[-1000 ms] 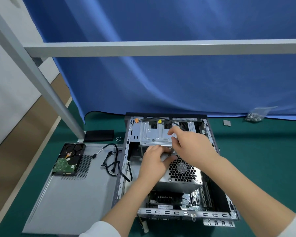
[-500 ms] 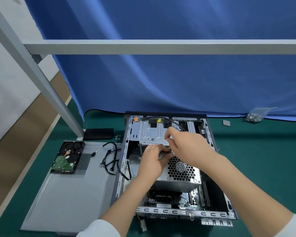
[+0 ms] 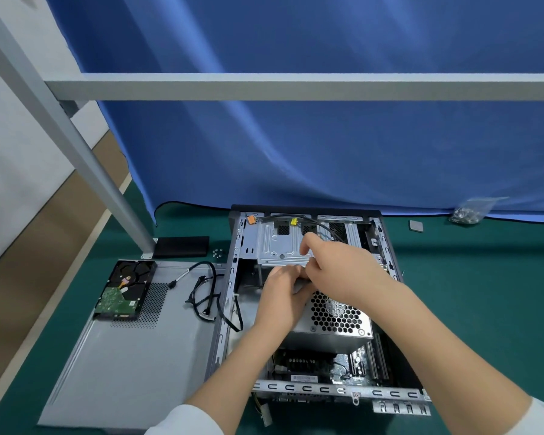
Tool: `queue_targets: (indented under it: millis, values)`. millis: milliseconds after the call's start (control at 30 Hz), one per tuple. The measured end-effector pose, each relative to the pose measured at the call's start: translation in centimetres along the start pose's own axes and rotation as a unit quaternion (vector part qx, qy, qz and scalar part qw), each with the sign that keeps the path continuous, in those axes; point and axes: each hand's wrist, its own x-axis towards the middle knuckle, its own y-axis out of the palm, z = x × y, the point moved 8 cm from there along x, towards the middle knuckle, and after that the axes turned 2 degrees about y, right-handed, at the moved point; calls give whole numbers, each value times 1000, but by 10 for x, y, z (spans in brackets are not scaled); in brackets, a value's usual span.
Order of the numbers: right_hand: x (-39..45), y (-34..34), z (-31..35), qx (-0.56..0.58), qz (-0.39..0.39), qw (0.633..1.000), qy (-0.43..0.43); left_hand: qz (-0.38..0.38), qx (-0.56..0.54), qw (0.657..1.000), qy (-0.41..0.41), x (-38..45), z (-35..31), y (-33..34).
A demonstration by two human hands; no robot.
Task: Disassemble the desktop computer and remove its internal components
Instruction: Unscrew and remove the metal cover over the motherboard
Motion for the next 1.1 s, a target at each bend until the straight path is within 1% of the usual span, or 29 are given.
queue_targets:
  millis: [100,167,200,367,467,567,700,833,933,1100]
  values:
    - [-1,-6,-4,-8,-36,999,22,13,27,1000,8,-1,-2,1]
    - [1,-7,-8,-30,-49,998,31,18,19,1000,8,0,-2,2]
    - [1,-5,-9,-35,-48,998,28,17,18,1000,6,0,-1,1]
    - [1,-2,-4,12,-20,1000,1,12,18,1000,13,-1,-2,-1]
    - [2,-6,-7,-8,-45,999,20,19,39,999,17,-1,-2,1]
    - [2,-6,-11,-23,-56,998,32,13,20,1000,17,-2,0,2]
    - [-2,-2,-16,45,-39,997,47,15,21,999,26,-4,-2,1]
    - [1,-1,-21,44,-39,996,66,7,9,1000,16,-4,-1,0]
    - [1,3,-22,63,-30,996,61,6,2,1000,19,-4,-2,-1]
    - [0,12,-23,193,16,979,65,12,2,1000,21,-4,-3,0]
